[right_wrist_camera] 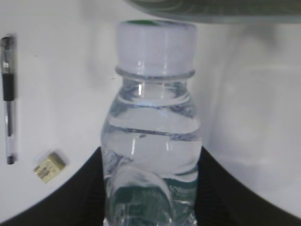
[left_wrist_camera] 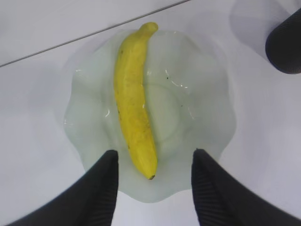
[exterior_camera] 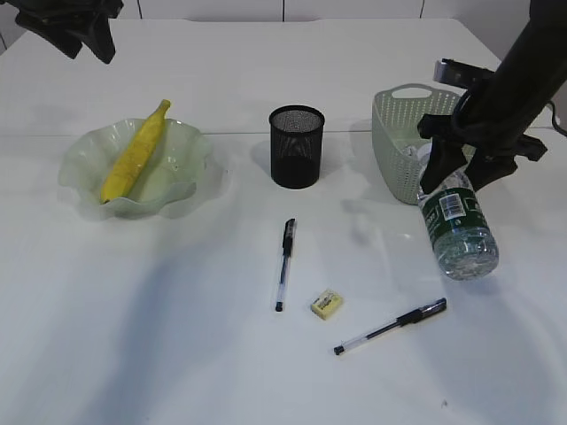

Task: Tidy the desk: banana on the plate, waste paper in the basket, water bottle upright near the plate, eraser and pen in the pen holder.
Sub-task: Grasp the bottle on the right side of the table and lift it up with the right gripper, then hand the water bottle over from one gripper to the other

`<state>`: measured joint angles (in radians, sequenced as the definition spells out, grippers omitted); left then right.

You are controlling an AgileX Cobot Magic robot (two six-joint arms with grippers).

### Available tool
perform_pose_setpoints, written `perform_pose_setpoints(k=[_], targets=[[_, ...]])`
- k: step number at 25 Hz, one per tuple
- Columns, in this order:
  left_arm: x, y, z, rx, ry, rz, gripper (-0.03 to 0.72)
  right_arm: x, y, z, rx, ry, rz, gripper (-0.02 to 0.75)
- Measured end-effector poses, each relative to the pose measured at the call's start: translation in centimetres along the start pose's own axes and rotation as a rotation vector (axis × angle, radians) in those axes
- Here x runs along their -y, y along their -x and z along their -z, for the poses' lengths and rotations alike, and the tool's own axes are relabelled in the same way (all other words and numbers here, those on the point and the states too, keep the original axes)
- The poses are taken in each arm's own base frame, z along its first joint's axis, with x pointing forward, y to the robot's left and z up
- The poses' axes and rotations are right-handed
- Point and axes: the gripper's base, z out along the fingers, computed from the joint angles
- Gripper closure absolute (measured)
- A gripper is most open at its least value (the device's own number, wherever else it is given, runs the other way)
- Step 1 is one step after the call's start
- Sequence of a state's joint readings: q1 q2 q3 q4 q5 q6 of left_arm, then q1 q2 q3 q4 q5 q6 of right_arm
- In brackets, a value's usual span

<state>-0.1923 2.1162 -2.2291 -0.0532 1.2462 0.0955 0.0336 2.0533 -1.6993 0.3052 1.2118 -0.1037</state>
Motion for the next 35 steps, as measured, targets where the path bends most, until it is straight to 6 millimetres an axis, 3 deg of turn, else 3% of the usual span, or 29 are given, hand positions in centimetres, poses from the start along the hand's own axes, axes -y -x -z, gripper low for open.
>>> perform_pose_setpoints(k=[16, 25, 35], targets=[[0.0, 0.0, 0.0, 0.000, 0.000, 0.000, 0.343, -2.5, 1.5, 3.6, 0.140, 0.161, 0.096, 0.378], [0.0, 0.0, 0.0, 0.000, 0.000, 0.000, 0.344, -4.7, 2.0, 4.8, 0.203, 0.390, 0.104, 0.378], [0.0, 0.0, 0.0, 0.000, 0.000, 0.000, 0.344, -6.9, 2.4, 6.3, 0.380, 0.637, 0.366, 0.378]])
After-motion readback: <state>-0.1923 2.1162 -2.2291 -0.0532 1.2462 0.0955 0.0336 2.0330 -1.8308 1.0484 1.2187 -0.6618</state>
